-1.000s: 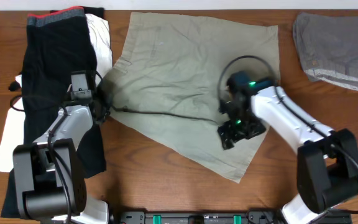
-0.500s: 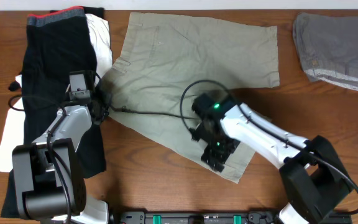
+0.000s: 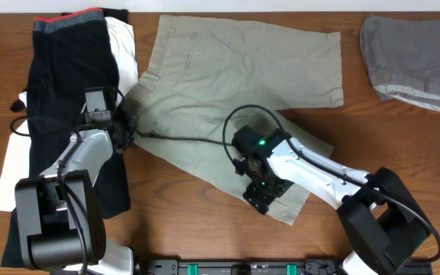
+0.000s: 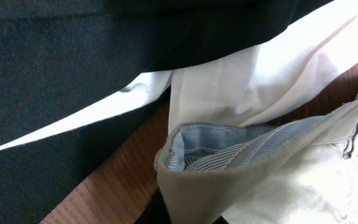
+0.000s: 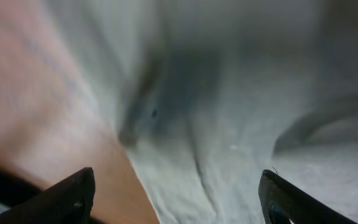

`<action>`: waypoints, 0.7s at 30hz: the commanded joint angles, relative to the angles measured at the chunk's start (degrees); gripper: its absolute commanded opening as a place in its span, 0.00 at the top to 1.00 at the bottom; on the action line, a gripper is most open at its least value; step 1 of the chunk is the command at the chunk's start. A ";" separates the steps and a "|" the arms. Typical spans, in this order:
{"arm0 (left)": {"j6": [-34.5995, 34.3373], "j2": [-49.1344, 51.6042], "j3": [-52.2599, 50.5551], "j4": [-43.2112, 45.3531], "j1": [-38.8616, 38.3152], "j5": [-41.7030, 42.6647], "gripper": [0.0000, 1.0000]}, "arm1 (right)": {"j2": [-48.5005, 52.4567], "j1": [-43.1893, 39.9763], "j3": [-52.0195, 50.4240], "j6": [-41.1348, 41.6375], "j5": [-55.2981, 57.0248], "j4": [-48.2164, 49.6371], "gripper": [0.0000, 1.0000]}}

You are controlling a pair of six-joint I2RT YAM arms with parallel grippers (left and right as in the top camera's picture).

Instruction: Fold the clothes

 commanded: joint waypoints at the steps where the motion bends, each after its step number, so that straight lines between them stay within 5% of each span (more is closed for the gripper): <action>1: 1.05 0.72 -0.44 -0.44 0.39 -1.73 0.94 | -0.63 0.52 0.00 15.02 0.35 0.26 0.17; 5: 1.46 0.72 -0.44 -0.48 0.39 -1.73 0.94 | -0.63 0.52 -0.44 16.70 0.79 0.35 0.17; 12: 1.64 0.72 -0.44 -0.50 0.39 -1.73 0.94 | -0.63 0.70 -4.83 3.56 1.14 4.50 0.24; 15: 1.64 0.72 -0.44 -0.52 0.39 -1.73 0.94 | -0.63 0.68 -8.20 2.58 1.16 5.51 0.31; 16: 1.64 0.72 -0.44 -0.59 0.39 -1.73 0.94 | -0.66 0.68 -8.94 2.21 1.92 6.25 0.43; 21: 1.64 0.72 -0.44 -0.74 0.39 -1.73 0.94 | -0.63 0.42 -10.05 2.97 1.97 8.59 0.48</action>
